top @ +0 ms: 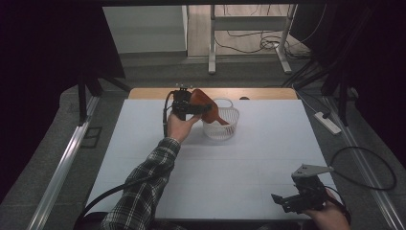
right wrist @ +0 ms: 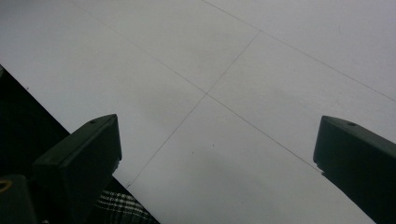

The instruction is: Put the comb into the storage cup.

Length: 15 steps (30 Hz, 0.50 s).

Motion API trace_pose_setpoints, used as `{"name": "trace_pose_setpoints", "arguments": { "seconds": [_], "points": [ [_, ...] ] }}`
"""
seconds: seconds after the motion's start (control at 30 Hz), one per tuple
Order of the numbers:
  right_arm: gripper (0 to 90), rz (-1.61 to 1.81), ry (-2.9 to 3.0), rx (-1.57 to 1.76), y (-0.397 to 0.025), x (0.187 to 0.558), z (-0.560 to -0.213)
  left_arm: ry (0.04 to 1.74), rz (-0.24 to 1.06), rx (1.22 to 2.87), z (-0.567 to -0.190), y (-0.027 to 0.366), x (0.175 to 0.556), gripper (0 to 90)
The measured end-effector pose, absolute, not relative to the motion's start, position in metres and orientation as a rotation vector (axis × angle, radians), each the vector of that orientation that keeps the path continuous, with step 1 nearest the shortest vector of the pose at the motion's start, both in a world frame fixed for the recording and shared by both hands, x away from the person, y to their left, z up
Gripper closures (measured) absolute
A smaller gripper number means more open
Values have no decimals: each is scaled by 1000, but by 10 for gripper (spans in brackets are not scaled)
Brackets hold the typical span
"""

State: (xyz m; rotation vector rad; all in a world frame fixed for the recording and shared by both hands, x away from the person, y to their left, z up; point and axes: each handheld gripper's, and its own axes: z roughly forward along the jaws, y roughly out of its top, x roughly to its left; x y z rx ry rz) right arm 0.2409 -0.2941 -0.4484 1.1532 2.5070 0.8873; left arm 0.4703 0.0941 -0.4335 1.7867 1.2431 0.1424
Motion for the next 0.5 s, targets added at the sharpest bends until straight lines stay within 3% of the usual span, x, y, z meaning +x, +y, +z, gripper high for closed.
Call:
{"name": "trace_pose_setpoints", "arguments": {
  "seconds": [0.5],
  "points": [
    [11,886,2504,1153,-294,241,-448,1192,163,1834,-426,100,465,49]
  ]
}}
